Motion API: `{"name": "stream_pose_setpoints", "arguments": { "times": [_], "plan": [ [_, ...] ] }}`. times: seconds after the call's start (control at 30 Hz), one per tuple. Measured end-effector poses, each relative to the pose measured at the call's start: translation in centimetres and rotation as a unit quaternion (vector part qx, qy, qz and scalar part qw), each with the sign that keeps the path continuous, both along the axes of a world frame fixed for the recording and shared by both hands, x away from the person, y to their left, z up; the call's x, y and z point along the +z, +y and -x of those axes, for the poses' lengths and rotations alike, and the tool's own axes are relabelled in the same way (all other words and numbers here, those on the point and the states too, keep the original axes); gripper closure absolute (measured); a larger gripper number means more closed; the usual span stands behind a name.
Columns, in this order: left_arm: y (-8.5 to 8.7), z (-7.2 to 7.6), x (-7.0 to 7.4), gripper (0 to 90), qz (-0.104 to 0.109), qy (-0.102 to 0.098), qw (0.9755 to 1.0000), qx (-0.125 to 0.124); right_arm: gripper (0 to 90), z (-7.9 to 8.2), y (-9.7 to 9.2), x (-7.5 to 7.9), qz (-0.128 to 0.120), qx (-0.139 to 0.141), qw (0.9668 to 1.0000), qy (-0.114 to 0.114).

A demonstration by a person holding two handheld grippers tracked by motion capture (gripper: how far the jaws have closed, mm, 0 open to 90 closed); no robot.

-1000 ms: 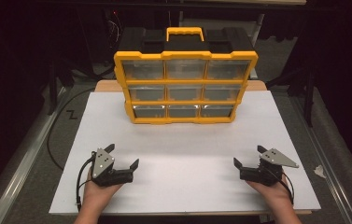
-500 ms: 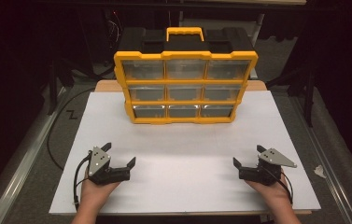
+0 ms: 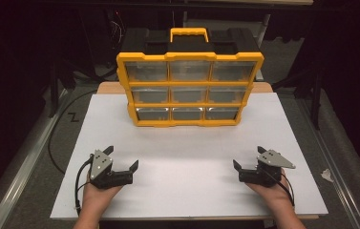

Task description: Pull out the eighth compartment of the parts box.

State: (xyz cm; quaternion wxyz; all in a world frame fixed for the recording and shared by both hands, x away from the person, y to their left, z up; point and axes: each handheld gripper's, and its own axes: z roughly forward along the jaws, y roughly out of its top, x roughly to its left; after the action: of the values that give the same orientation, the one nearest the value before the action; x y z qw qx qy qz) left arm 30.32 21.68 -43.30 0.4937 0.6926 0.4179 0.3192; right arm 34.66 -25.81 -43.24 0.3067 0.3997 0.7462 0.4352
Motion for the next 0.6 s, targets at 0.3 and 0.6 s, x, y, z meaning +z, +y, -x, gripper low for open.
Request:
{"name": "stream_pose_setpoints", "arguments": {
  "times": [0.3,0.6],
  "plan": [
    [-0.2,-0.2,-0.1,0.4,-0.002,0.000,1.0000,-0.004,0.8,-1.9,1.9,0.3,0.012,0.002,0.9999,-0.003],
    [-0.1,0.0,0.0,0.4,0.000,-0.005,1.0000,-0.003,0.8,-3.8,3.1,0.3,0.009,-0.006,0.9999,-0.009]
  ]
}}
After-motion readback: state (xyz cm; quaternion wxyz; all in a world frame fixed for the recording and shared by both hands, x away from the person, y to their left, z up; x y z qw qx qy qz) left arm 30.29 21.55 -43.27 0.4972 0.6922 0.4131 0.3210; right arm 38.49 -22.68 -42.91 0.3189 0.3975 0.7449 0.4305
